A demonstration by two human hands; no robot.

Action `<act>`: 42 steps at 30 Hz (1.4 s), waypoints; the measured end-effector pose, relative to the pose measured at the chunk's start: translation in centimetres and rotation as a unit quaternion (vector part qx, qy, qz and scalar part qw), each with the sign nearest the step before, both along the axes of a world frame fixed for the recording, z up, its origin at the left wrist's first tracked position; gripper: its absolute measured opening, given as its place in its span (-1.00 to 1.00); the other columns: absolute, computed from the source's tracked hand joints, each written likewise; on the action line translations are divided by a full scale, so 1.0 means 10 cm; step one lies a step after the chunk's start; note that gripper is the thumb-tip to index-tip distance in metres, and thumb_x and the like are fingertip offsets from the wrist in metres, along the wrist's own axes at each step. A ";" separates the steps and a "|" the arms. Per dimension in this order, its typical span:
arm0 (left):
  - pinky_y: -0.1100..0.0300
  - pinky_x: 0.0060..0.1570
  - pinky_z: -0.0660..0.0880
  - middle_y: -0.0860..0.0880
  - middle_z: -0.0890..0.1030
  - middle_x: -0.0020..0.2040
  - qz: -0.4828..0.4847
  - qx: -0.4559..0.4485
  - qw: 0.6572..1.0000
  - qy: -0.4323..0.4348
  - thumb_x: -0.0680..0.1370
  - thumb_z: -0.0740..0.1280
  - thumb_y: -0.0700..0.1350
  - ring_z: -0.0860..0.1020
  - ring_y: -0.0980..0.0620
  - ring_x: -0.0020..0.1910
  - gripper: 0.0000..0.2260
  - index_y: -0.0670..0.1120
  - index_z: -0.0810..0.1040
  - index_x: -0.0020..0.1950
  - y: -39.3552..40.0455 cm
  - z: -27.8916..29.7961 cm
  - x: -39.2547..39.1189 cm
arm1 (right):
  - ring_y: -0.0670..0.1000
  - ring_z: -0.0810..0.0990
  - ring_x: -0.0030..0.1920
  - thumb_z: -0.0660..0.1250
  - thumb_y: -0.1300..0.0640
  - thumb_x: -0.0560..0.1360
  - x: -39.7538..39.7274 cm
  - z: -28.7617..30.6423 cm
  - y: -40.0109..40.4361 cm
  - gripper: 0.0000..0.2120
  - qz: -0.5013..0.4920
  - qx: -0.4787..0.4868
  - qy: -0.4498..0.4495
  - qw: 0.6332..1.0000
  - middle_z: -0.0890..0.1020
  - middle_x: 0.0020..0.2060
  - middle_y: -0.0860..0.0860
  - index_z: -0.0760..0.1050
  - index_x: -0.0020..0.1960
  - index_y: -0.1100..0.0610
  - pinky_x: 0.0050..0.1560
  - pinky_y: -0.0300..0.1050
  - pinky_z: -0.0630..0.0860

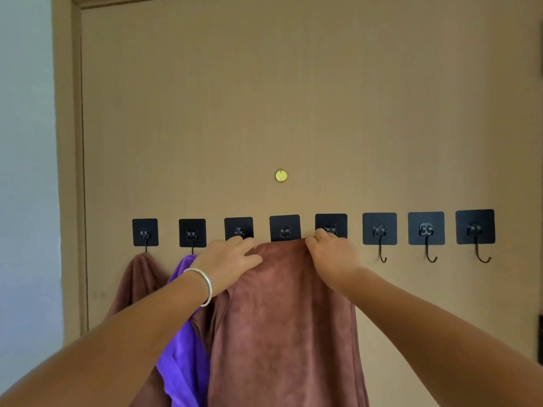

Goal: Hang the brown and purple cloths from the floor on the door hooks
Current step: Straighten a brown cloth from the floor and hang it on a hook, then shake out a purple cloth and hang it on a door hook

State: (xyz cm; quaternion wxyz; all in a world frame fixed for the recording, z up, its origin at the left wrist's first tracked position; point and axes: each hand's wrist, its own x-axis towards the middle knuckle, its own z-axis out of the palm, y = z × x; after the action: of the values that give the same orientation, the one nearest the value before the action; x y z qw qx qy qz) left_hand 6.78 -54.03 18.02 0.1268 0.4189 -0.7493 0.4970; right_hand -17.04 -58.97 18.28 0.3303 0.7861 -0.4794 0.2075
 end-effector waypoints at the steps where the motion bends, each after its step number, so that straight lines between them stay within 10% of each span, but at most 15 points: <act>1: 0.24 -0.57 0.36 -0.03 0.63 -0.06 0.002 -0.004 1.000 0.013 0.11 0.60 -0.26 0.55 -0.02 -0.32 -0.57 0.02 0.67 -0.09 0.00 -0.01 0.00 | 0.12 0.49 0.03 0.13 0.31 0.52 -0.01 0.00 -0.01 -0.71 0.001 0.000 0.000 1.000 0.44 0.07 0.09 0.37 0.22 0.15 -0.23 -0.07 0.30; 11: -0.01 0.09 0.40 -0.07 0.57 0.10 0.151 0.101 0.971 0.155 0.56 0.10 -0.30 0.51 -0.13 0.12 -0.71 -0.07 0.50 0.17 -0.22 -0.35 -0.60 | 0.13 0.53 0.02 0.10 0.27 0.56 0.13 -0.34 -0.03 -0.72 -0.026 -0.005 0.006 1.000 0.47 0.10 0.11 0.34 0.26 0.18 -0.19 -0.04 0.35; 14: 0.05 -0.05 0.41 -0.07 0.60 0.08 0.131 0.177 0.944 0.247 0.54 0.13 -0.28 0.55 -0.13 0.09 -0.75 -0.04 0.50 0.10 -0.25 -0.46 -0.74 | 0.14 0.54 0.05 0.07 0.24 0.59 0.21 -0.53 0.01 -0.74 -0.025 0.047 -0.001 0.999 0.48 0.12 0.10 0.36 0.26 0.17 -0.15 -0.03 0.41; 21: 0.09 -0.06 0.55 -0.13 0.61 -0.06 -0.029 0.416 0.678 0.605 0.46 0.12 -0.35 0.60 -0.18 -0.02 -0.65 -0.10 0.53 0.14 -0.19 -0.68 -0.77 | 0.14 0.51 0.09 0.13 0.17 0.59 0.27 -0.77 0.08 -0.71 0.013 0.127 -0.076 0.989 0.42 0.16 0.08 0.34 0.30 0.10 -0.10 -0.03 0.40; 27: -0.01 0.22 0.42 -0.10 0.32 0.29 0.211 0.302 0.897 0.245 0.52 0.29 -0.14 0.33 -0.15 0.28 -0.68 -0.06 0.46 0.27 -0.05 -0.71 -0.75 | 0.09 0.40 0.15 0.26 0.10 0.51 0.23 -0.77 0.10 -0.63 0.000 0.090 -0.010 0.996 0.40 0.19 0.06 0.38 0.31 0.03 0.11 -0.02 0.37; 33: 0.03 0.06 0.42 -0.10 0.44 0.24 0.267 0.202 0.934 0.125 0.56 0.24 -0.14 0.40 -0.13 0.24 -0.73 -0.09 0.52 0.25 0.15 -0.31 -0.69 | 0.09 0.45 0.06 0.23 0.05 0.53 0.08 -0.83 0.16 -0.68 0.033 0.116 0.003 0.993 0.47 0.11 0.04 0.39 0.28 0.02 0.05 -0.03 0.38; 42: 0.10 -0.25 0.36 0.04 0.47 -0.04 -0.077 0.108 0.983 0.127 0.58 0.13 -0.04 0.44 0.01 -0.06 -0.81 0.00 0.51 0.08 0.20 -0.04 -1.33 | 0.08 0.54 0.13 0.12 0.00 0.58 -0.91 -0.95 0.22 -0.64 -0.042 0.159 -0.064 0.984 0.52 0.20 -0.05 0.38 0.35 -0.08 0.04 -0.06 0.45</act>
State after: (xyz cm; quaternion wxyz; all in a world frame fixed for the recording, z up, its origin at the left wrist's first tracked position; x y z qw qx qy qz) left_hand -6.53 -52.04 17.64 0.2122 0.4309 -0.8066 0.3445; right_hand -26.11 -56.82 8.77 0.1785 0.7930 -0.5588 0.1646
